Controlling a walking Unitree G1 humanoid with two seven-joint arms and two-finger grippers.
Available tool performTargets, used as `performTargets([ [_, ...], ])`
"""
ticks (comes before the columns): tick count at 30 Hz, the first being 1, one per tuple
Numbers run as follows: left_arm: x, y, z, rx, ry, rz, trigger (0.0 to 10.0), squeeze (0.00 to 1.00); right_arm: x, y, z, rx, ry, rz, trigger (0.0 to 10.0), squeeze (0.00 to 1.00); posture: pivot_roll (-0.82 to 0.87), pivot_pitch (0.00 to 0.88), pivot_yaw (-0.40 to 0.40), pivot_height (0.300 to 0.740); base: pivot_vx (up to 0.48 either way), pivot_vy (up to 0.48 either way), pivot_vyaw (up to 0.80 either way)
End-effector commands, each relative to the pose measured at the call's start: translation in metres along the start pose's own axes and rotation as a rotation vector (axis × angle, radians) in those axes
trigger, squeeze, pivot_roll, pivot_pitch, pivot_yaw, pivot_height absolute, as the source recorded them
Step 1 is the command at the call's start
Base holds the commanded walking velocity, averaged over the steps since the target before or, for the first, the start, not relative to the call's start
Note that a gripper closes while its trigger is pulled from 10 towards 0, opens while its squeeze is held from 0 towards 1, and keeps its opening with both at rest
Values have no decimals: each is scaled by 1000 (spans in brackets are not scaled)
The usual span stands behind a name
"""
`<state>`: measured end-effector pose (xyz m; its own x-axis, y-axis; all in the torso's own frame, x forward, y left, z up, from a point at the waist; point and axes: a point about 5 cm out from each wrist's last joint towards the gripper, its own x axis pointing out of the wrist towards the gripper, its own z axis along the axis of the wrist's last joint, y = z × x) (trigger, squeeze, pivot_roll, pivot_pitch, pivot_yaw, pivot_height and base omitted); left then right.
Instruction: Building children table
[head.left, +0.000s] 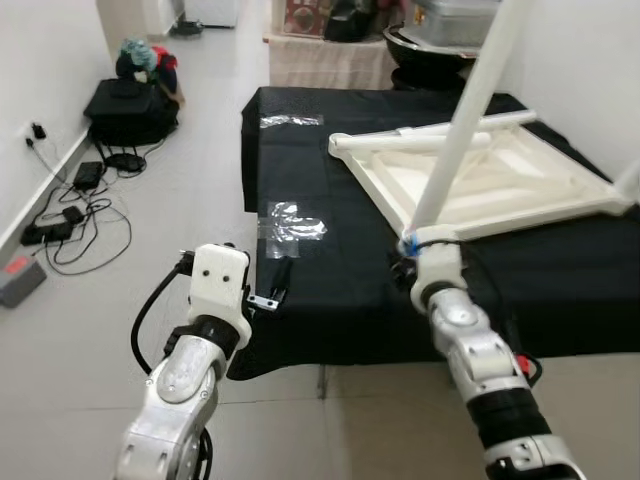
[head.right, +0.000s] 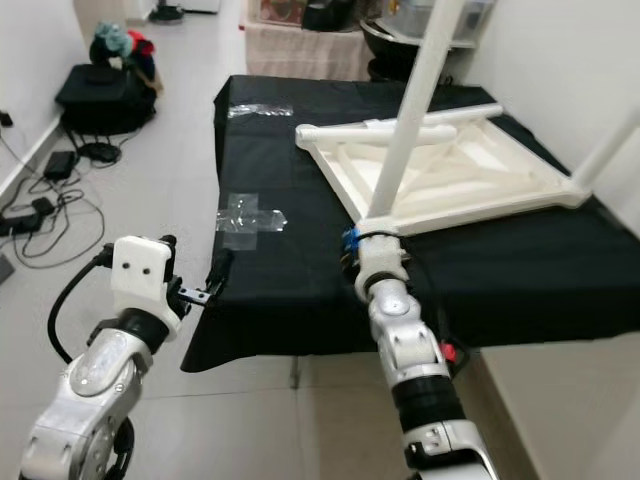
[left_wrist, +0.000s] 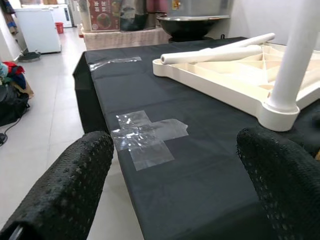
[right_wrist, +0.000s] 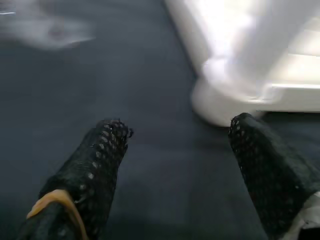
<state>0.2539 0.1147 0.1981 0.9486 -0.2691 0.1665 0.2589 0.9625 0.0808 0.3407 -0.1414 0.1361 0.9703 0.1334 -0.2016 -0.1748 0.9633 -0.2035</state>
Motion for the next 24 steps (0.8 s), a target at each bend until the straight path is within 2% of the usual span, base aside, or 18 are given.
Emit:
performTargets([
  [1, -2, -3, 0, -4, 11, -22, 10000, 0, -5, 20, 3, 0, -14, 158, 10000, 0, 48, 109, -129, 740, 0, 0, 0],
  [2, -3, -4, -2, -8, 19, -34, 10000, 0, -8, 29, 4, 8, -22, 239, 10000, 0, 48, 109, -129, 740, 0, 0, 0],
  [6, -5, -6, -4, 8, 34, -65, 10000, 0, -13, 36, 17, 19, -98, 294, 10000, 0, 49, 111, -128, 740, 0, 0, 0],
  [9, -6, -2, -5, 19, 33, -53, 10000, 0, -7, 27, 45, 96, -216, 220, 10000, 0, 49, 114, -128, 740, 0, 0, 0],
  [10, -6, -2, -5, 19, 33, -53, 10000, 0, -7, 27, 45, 96, -216, 220, 10000, 0, 49, 114, -128, 740, 0, 0, 0],
  [12, -4, 3, -2, 27, 15, -14, 10000, 0, -1, 16, 61, 149, -281, 150, 10000, 0, 51, 116, -129, 740, 0, 0, 0],
  [16, -2, 8, 1, 42, 2, 19, 10000, 0, 1, 4, 72, 159, -344, 59, 10000, 0, 52, 121, -131, 740, 0, 0, 0],
  [21, -2, 8, 2, 44, 2, 24, 10000, 0, 0, 9, 75, 150, -346, 105, 10000, 0, 52, 121, -131, 740, 0, 0, 0],
  [24, -1, 9, 3, 46, -4, 24, 10000, 0, 0, 12, 76, 119, -354, 103, 10000, 0, 55, 119, -131, 740, 0, 0, 800],
])
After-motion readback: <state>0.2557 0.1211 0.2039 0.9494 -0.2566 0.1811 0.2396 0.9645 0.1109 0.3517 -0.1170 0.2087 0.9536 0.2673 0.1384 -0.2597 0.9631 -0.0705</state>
